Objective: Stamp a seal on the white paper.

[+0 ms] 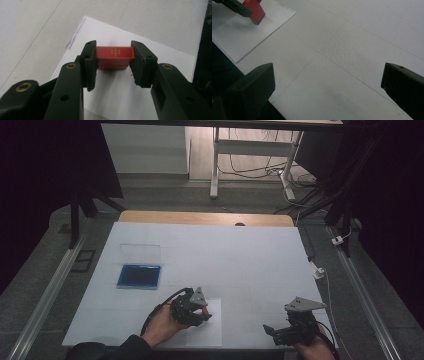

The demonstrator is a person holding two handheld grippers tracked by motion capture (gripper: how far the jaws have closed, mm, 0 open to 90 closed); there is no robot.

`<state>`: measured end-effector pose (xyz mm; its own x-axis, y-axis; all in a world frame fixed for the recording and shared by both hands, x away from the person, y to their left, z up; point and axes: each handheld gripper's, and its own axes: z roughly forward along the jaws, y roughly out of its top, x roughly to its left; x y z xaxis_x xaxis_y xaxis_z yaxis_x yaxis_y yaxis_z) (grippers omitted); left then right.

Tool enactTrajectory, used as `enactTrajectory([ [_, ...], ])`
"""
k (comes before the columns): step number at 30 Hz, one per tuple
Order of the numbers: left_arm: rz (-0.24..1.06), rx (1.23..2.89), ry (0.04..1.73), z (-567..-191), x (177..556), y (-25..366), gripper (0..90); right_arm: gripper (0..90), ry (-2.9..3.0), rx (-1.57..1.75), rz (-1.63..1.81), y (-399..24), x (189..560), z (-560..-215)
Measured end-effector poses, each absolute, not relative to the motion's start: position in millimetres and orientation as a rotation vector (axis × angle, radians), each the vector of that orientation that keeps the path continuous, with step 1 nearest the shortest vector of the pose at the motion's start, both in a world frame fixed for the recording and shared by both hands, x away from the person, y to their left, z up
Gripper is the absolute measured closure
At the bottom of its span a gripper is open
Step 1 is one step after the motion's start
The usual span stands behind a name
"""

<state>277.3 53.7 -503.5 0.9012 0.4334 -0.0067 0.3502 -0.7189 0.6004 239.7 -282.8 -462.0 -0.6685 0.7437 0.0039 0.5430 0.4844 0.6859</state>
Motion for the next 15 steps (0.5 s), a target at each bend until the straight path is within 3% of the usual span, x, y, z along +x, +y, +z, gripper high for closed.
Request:
enactTrajectory([
  [11, 0.141, 2.392, 0.593, -509.1, 278.0, 59.2, 58.6, 0.0, 2.451, 1.077, 0.955, -281.2, 239.8, -462.6],
  [15, 0.181, 2.401, 0.593, -509.1, 274.0, 56.7, 58.7, 0.0, 2.458, 1.075, 0.948, -280.6, 240.2, -462.8],
])
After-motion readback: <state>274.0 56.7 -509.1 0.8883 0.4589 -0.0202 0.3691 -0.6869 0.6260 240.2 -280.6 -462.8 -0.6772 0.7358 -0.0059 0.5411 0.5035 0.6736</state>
